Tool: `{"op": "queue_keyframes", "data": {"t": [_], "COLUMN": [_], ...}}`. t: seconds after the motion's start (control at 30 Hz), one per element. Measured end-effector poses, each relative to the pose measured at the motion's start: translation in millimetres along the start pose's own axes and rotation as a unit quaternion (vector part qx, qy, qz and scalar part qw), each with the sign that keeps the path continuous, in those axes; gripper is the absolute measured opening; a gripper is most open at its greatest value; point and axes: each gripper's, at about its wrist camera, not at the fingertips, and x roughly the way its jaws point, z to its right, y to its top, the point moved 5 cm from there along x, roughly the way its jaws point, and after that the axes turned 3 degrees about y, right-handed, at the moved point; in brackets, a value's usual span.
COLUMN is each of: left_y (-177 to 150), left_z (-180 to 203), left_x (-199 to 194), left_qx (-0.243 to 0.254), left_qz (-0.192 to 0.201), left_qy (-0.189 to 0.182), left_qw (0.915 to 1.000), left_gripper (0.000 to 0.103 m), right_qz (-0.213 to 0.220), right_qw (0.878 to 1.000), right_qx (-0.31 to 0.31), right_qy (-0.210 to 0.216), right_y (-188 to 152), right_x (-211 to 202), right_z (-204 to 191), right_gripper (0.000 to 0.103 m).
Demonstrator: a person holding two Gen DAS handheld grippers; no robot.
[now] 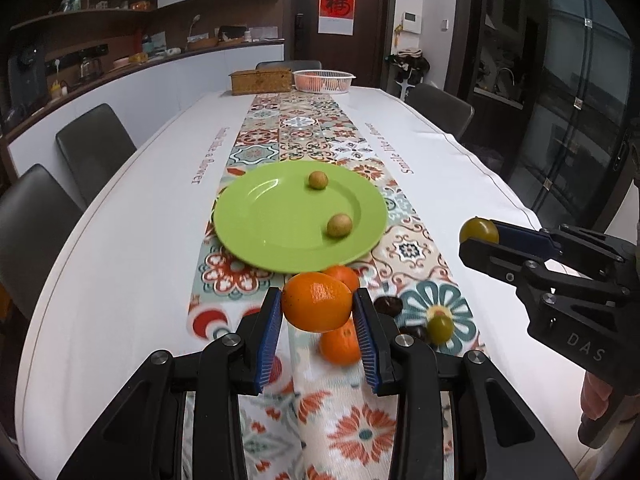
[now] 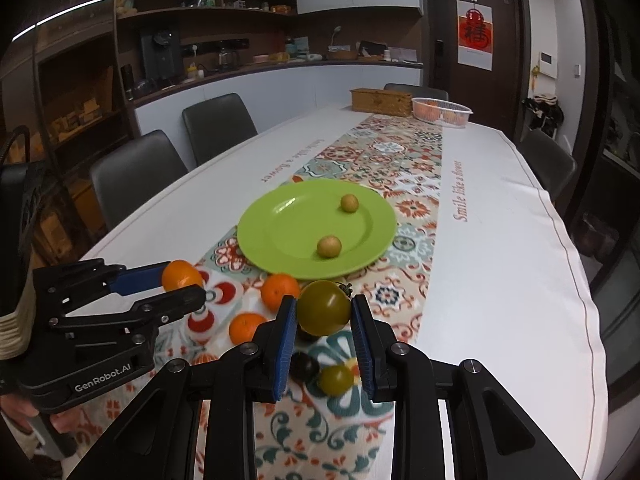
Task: Organize fruits
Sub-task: 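Lower the orange onto the plate with the left gripper while the right gripper places the yellow-green fruit there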
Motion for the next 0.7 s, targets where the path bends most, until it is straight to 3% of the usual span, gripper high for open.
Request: {"op": "queue_keyframes", "data": {"t": [0.7], "left_y": [53.1], "left_z": [-25.6], "left_x": [90.8], "left_qx": [0.012], "left_qz": [-0.038], "left_qy": [-0.003], "left_qw": [0.9992], "left_gripper": [0.035], "right_qz": [-0.042], "right_qw": [0.999], "right_qx": [-0.001], "right_qy": [0.018], "right_y": [47.2], "right_x": [99.2], "right_z": [26.9], "right_gripper": [0.029]}}
